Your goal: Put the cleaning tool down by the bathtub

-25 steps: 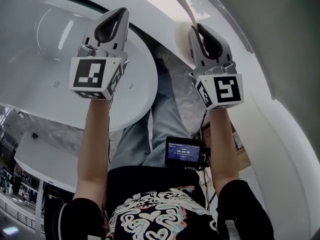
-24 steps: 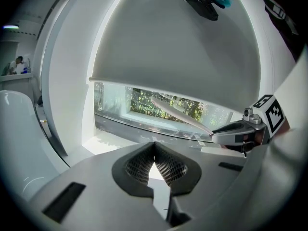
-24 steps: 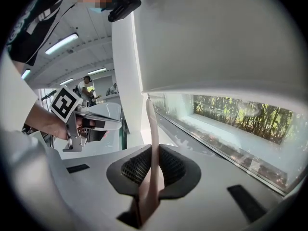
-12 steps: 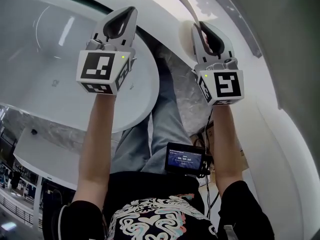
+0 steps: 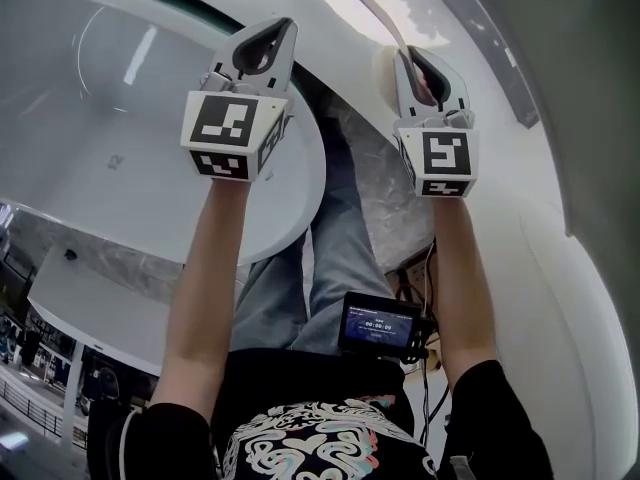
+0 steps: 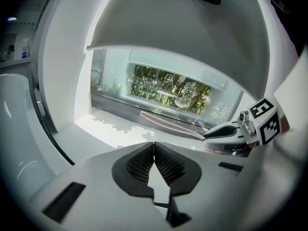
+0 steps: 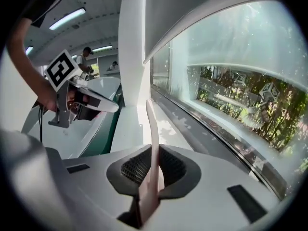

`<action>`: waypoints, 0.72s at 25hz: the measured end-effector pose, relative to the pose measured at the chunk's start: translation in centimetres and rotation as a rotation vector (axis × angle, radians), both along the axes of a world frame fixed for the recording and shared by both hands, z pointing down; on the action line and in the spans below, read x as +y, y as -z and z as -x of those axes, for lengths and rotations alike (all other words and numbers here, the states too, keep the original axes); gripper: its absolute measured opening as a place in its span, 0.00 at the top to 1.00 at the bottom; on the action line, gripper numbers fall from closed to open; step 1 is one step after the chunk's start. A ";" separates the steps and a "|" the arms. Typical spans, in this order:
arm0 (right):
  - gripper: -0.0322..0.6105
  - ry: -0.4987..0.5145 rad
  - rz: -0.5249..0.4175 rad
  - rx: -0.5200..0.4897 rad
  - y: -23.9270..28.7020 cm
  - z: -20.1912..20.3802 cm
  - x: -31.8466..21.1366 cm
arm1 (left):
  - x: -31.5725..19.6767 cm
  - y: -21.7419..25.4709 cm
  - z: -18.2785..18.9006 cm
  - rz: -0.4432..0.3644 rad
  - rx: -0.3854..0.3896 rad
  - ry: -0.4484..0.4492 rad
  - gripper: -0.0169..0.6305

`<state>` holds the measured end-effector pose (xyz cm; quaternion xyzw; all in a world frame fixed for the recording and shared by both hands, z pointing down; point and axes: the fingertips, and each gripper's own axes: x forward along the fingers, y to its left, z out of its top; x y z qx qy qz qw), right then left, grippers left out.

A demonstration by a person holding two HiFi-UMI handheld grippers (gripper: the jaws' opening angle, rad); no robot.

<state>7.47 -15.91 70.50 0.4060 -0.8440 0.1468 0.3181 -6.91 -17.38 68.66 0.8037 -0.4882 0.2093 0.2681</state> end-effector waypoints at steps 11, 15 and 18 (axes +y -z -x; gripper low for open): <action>0.85 0.062 0.047 0.148 -4.1 -0.4 0.7 | 0.2 -1.6 -0.9 0.030 0.002 -0.007 0.95; 0.85 0.052 0.050 0.186 -5.3 -1.1 0.7 | 0.4 -2.0 -1.4 0.040 0.006 -0.017 0.95; 0.85 0.046 0.031 0.249 -6.1 -1.7 0.8 | 0.7 -2.2 -1.6 0.042 0.005 -0.030 0.95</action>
